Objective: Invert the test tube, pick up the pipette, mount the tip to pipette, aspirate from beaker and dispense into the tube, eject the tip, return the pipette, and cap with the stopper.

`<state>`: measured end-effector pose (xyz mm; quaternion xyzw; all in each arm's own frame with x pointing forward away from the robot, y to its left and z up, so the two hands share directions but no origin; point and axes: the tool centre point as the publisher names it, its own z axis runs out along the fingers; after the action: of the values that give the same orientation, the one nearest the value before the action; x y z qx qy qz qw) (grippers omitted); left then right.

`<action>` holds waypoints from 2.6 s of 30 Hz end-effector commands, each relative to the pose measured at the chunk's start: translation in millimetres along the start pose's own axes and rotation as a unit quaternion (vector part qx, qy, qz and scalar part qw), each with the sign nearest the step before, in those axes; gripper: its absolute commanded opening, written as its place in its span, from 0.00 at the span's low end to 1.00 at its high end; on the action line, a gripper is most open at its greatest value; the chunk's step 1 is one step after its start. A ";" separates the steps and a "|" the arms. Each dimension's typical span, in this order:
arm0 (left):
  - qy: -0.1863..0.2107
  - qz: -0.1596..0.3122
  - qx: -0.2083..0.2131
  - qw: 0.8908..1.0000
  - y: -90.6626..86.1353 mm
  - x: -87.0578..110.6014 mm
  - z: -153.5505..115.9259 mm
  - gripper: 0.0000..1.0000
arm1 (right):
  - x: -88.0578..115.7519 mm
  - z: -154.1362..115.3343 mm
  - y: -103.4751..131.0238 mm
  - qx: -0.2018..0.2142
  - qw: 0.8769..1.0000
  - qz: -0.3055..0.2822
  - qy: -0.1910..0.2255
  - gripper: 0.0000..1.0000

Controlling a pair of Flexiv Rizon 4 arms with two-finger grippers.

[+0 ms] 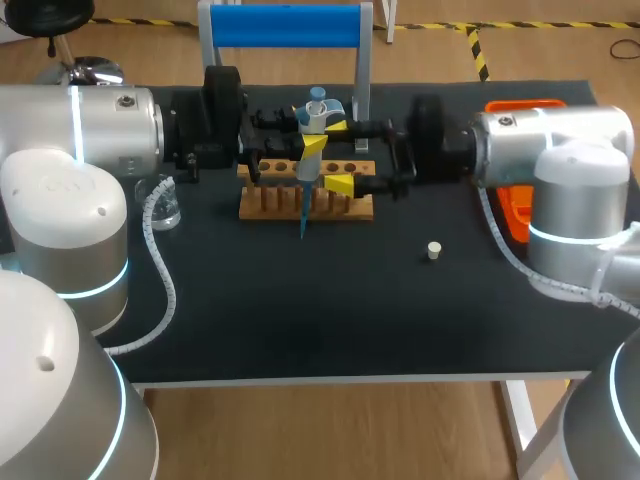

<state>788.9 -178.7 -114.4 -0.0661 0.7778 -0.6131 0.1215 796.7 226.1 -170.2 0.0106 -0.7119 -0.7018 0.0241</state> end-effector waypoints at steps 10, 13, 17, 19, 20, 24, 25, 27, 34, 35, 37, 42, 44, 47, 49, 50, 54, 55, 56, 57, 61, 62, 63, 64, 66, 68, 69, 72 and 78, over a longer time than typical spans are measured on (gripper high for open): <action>-0.001 0.000 -0.001 1.000 -0.4 -0.2 1.0 0.00 | -5.2 25.9 2.9 0.009 1.000 -0.005 0.006 0.99; -0.001 0.000 -0.001 1.000 -0.4 -0.2 1.0 0.00 | -4.6 29.7 2.9 0.005 1.000 -0.007 0.006 0.95; -0.001 0.000 -0.001 1.000 -0.4 -0.2 1.0 0.00 | -4.4 32.4 2.8 0.003 1.000 -0.007 0.006 0.92; -0.001 0.000 -0.001 1.000 -0.4 -0.2 1.0 0.00 | -4.5 33.5 2.7 0.002 1.000 -0.007 0.007 0.90; -0.001 0.000 -0.001 1.000 -0.4 -0.2 1.0 0.00 | -4.4 33.9 2.7 0.001 1.000 -0.007 0.007 0.88; -0.001 0.000 -0.001 1.000 -0.4 -0.2 1.0 0.00 | -3.7 35.4 3.5 0.000 1.000 -0.006 0.008 0.79; -0.001 0.000 -0.001 1.000 -0.4 -0.2 1.0 0.00 | -3.5 35.7 3.7 0.000 1.000 -0.007 0.009 0.77; -0.001 0.000 -0.001 1.000 -0.4 -0.2 1.0 0.00 | -3.2 36.4 3.7 -0.001 1.000 -0.007 0.010 0.71; -0.001 0.000 -0.001 1.000 -0.4 -0.2 1.0 0.00 | -0.9 39.2 3.9 -0.005 1.000 -0.007 0.015 0.48; -0.001 0.000 -0.001 1.000 -0.4 -0.2 1.0 0.00 | -0.5 39.2 4.1 -0.005 1.000 -0.008 0.016 0.45; -0.001 0.000 -0.001 1.000 -0.4 -0.2 1.0 0.00 | 0.0 39.1 4.5 -0.006 1.000 -0.009 0.016 0.35; -0.001 0.000 -0.001 1.000 -0.4 -0.2 1.0 0.00 | 1.0 37.9 4.9 -0.008 1.000 -0.012 0.016 0.00; -0.001 0.000 -0.001 1.000 -0.4 -0.2 1.0 0.00 | 1.4 37.4 4.9 -0.008 1.000 -0.013 0.017 0.00; -0.001 0.000 -0.001 1.000 -0.4 -0.2 1.0 0.00 | 1.7 36.7 4.7 -0.008 1.000 -0.013 0.019 0.00; -0.001 0.000 -0.001 1.000 -0.4 -0.2 1.0 0.30 | 1.6 35.5 4.4 -0.007 1.000 -0.013 0.020 0.00; -0.001 0.000 -0.001 1.000 -0.4 -0.2 1.0 1.00 | 1.5 34.4 4.3 -0.006 1.000 -0.013 0.020 0.00; -0.001 0.000 -0.001 1.000 -0.4 -0.2 1.0 1.00 | 1.0 28.4 3.6 -0.004 1.000 -0.012 0.020 0.00; -0.001 0.000 -0.001 1.000 -0.4 -0.2 1.0 1.00 | 0.8 26.7 3.2 -0.003 1.000 -0.011 0.021 0.00; -0.001 0.000 -0.001 1.000 -0.4 -0.2 1.0 1.00 | 0.5 25.0 2.8 -0.001 1.000 -0.010 0.021 0.00; -0.001 0.000 -0.001 1.000 -0.4 -0.2 1.0 1.00 | 0.2 22.8 2.6 0.000 1.000 -0.010 0.022 0.00; -0.001 0.000 -0.001 1.000 -0.4 -0.2 1.0 1.00 | -0.9 12.1 3.6 0.005 0.999 -0.014 0.029 0.00; -0.001 0.000 -0.001 1.000 -0.4 -0.2 1.0 1.00 | -1.1 8.8 4.3 0.004 0.999 -0.016 0.031 0.00; -0.001 0.000 -0.001 1.000 -0.4 -0.2 1.0 1.00 | -1.8 4.9 5.1 0.003 0.999 -0.017 0.034 0.00; -0.001 0.000 -0.001 1.000 -0.4 -0.2 1.0 1.00 | -2.1 0.8 6.1 0.003 0.999 -0.018 0.035 0.00; -0.001 0.000 -0.001 1.000 -0.4 -0.2 1.0 1.00 | -3.4 -8.1 8.0 0.002 0.999 -0.020 0.040 0.00; -0.001 0.000 -0.001 1.000 -0.4 -0.2 1.0 1.00 | -4.8 -17.2 10.3 0.004 0.999 -0.023 0.045 0.00; -0.001 0.000 -0.001 1.000 -0.4 -0.2 1.0 1.00 | -5.6 -22.5 11.6 0.005 0.999 -0.026 0.048 0.00; -0.001 0.000 -0.001 1.000 -0.4 -0.2 1.0 1.00 | -10.7 -42.2 15.2 0.001 0.998 -0.024 0.060 0.00; -0.001 0.000 -0.001 1.000 -0.4 -0.2 1.0 1.00 | -23.2 -89.0 21.0 0.004 0.997 -0.027 0.075 0.00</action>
<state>789.7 -179.5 -114.0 -0.0661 0.7779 -0.6130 0.1213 817.1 176.1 -153.0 0.0710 -0.7083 -0.7008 0.0459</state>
